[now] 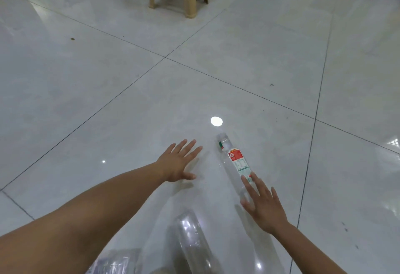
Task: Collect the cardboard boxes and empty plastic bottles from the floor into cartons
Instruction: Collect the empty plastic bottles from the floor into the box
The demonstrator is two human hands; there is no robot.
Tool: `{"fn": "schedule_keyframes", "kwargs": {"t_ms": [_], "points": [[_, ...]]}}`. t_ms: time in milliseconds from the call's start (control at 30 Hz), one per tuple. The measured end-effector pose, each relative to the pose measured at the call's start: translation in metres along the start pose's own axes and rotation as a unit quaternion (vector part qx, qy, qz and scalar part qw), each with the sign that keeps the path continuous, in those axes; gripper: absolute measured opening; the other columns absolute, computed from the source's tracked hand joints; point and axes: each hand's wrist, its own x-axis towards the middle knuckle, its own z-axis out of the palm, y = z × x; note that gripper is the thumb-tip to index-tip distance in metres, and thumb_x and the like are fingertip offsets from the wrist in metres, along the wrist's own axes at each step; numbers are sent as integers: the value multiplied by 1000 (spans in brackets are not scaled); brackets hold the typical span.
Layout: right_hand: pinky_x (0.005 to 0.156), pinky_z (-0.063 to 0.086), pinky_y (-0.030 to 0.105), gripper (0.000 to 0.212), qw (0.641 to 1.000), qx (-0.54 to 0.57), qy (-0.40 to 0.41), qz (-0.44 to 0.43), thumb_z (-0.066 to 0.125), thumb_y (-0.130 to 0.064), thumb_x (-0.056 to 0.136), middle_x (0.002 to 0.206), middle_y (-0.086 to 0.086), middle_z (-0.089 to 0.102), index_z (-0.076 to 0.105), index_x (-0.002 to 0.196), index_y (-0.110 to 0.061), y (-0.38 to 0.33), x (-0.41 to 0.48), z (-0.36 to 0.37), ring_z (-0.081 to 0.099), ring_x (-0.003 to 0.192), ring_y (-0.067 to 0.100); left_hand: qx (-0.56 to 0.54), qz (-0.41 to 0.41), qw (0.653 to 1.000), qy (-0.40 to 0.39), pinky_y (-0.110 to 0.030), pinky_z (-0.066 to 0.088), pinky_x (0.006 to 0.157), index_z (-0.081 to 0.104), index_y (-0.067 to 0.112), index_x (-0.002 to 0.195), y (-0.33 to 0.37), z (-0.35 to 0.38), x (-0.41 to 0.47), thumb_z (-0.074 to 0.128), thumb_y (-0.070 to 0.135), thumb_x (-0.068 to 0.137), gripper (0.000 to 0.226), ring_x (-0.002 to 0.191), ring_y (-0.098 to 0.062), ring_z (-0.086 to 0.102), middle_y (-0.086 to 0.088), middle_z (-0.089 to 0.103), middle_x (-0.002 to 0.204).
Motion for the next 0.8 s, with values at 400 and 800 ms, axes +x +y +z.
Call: {"fn": "schedule_keyframes", "kwargs": {"t_ms": [400,800], "points": [[118,3,40,91,999,18,22,36,-40,-75,53,157,-11,-21,-28,138,-43,36,-78,36,-5,148,11,181,244,947,-102,-41,-8,117,-2,41,150,29,-12,-1,74,60,68,114,146,-24,-19,-1,-22,159],[116,17,43,64,976,138,135,102,31,-62,82,156,6,17,48,127,-21,12,-35,11,28,139,25,197,343,905,-159,-40,-5,118,52,30,133,63,21,-2,81,49,65,77,148,-28,-8,-7,-7,161]]}}
